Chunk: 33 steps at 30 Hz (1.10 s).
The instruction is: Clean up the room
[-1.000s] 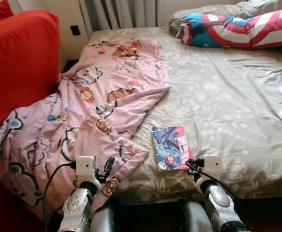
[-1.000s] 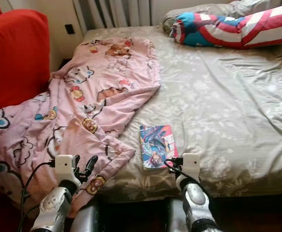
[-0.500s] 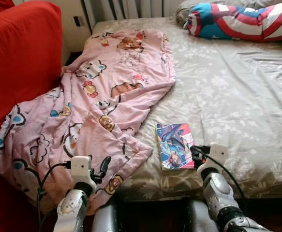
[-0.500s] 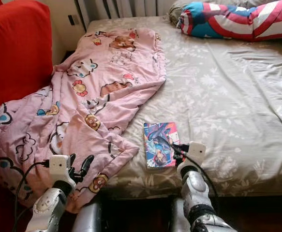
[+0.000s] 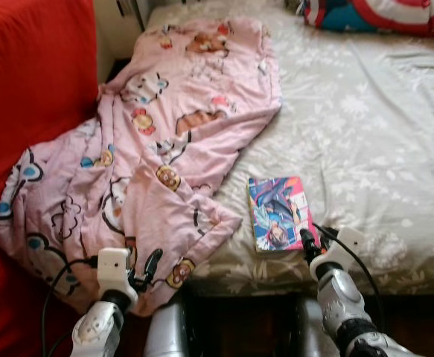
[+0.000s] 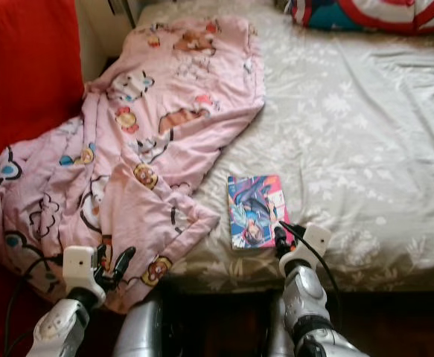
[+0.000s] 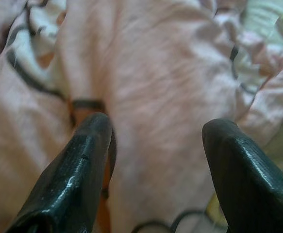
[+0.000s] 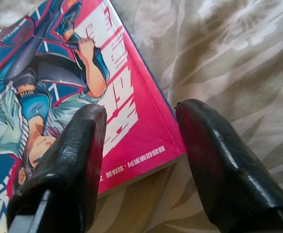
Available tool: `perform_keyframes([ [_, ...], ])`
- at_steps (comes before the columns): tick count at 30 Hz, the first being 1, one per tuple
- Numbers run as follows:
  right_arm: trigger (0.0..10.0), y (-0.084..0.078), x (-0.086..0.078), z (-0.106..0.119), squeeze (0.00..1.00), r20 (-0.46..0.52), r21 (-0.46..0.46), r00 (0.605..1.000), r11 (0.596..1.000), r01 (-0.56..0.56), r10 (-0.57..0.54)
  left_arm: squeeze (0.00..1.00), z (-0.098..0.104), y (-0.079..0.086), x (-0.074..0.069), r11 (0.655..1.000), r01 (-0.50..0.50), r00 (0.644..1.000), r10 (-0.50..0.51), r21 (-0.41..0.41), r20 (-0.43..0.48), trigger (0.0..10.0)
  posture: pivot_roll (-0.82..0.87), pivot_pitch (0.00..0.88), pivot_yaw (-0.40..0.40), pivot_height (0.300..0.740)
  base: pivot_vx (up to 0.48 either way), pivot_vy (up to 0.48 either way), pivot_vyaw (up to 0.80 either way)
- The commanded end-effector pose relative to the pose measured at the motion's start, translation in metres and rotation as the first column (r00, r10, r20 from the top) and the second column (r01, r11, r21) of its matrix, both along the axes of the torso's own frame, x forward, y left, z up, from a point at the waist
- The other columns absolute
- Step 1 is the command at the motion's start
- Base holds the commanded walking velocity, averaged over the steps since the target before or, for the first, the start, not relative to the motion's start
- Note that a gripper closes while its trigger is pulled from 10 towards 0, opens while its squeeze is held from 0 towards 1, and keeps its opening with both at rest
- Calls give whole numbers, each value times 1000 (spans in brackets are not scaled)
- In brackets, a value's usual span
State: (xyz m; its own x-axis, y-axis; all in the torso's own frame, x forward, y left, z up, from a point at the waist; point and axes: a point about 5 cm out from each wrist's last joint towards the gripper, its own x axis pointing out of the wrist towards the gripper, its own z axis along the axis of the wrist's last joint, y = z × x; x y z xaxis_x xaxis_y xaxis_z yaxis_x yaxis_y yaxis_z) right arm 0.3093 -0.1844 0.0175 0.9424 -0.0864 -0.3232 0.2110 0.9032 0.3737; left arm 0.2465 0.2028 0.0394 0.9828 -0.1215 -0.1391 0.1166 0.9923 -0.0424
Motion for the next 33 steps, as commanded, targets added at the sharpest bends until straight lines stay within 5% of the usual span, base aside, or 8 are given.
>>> perform_keyframes([
  [1,10000,4,-3,-5,0,-23,23,1000,1000,0,1,0,-4,5,-6,1000,-2,1000,3,11,-31,10000,161,234,123,586,0,0,0],
  [17,10000,-1,-3,-5,0,16,219,997,973,74,-79,0,-1,7,-12,999,1,998,1,32,-59,10000,184,241,133,586,0,0,0],
  [21,10000,-1,-10,-11,0,15,330,993,938,106,-118,0,-1,8,-12,999,5,998,-3,39,-64,10000,185,241,136,586,0,0,0],
  [33,10000,6,-19,-21,0,-1,405,994,909,100,-109,0,0,9,-13,999,10,998,-6,46,-68,10000,191,242,143,586,0,0,0],
])
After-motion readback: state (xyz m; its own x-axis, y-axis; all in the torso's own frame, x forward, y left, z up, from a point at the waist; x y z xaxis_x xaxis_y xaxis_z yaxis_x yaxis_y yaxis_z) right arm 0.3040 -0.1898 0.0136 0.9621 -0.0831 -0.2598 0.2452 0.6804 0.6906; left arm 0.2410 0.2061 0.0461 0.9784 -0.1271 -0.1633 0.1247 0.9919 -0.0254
